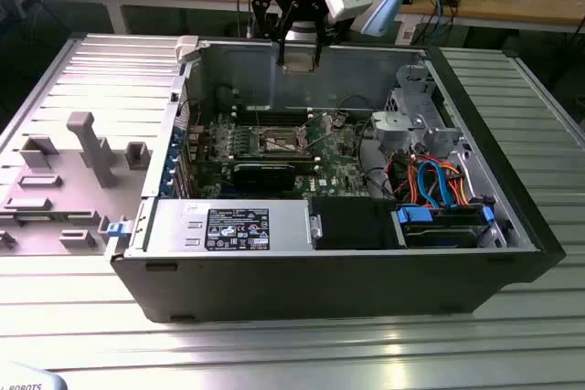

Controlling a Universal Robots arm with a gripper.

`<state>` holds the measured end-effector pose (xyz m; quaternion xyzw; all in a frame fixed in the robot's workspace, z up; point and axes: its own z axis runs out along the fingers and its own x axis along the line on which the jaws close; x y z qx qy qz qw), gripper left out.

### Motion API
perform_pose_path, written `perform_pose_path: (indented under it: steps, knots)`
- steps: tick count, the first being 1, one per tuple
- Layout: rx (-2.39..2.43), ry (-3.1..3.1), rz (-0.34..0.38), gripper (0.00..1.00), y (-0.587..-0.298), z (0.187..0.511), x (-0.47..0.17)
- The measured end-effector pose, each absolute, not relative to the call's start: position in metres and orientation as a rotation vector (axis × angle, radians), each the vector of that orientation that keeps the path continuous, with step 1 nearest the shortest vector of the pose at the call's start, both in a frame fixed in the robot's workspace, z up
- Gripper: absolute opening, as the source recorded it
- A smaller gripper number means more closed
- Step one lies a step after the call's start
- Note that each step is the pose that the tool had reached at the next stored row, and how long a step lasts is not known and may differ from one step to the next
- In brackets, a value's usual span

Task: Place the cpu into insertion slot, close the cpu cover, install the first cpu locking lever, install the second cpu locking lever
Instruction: 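Place the cpu into insertion slot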

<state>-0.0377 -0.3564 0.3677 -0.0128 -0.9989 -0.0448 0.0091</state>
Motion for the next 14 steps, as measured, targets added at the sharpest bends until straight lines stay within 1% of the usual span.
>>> perform_pose_path:
  steps: [9, 14]
  knots:
    - [-0.05, -3.12, -0.141, 0.54, -0.3563, 0.3677, -0.0377]
    - [-0.146, -3.12, -0.142, 0.54, -0.3563, 0.3675, -0.0377]
